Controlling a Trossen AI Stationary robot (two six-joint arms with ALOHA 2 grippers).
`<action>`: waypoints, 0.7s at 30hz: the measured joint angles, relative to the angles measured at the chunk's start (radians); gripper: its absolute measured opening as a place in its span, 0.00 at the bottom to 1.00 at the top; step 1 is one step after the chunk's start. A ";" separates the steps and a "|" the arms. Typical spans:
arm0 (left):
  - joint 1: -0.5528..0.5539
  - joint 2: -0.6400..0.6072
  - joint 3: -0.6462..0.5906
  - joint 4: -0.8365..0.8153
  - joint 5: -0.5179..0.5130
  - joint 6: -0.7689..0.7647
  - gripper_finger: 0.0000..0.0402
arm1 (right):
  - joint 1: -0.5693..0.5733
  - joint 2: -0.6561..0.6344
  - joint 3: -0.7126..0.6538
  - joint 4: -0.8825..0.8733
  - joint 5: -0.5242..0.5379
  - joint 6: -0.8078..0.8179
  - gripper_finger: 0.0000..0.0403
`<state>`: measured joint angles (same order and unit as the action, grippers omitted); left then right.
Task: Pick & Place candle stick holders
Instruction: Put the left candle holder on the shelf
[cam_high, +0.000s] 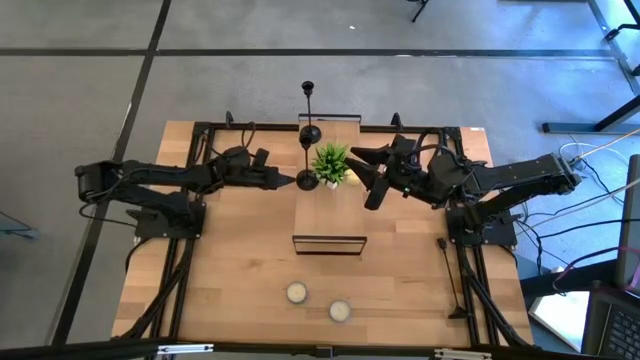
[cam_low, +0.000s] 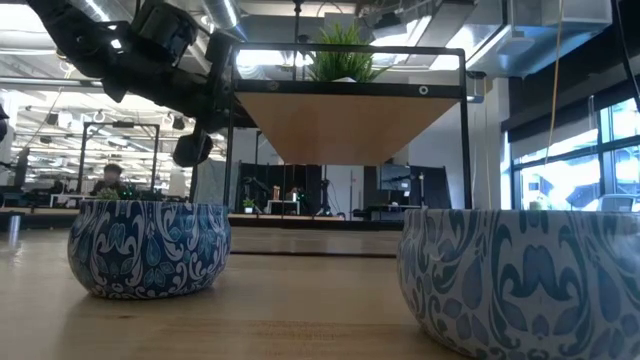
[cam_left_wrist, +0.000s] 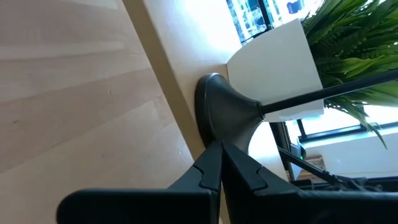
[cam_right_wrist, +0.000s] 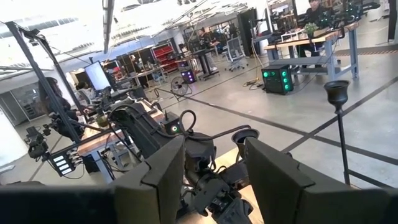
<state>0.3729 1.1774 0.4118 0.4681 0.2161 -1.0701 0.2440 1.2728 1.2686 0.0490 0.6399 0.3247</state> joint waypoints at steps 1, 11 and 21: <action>0.000 0.000 0.000 0.000 0.000 0.002 0.00 | 0.000 0.000 0.000 0.000 0.000 0.000 0.43; 0.000 0.006 0.000 0.000 -0.006 0.005 0.00 | 0.000 0.000 0.000 -0.003 0.003 -0.001 0.43; 0.000 0.021 0.000 0.015 -0.009 -0.004 0.00 | 0.000 0.000 0.000 -0.004 0.002 -0.003 0.43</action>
<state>0.3729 1.1988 0.4118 0.4833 0.2070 -1.0744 0.2440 1.2732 1.2686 0.0452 0.6422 0.3218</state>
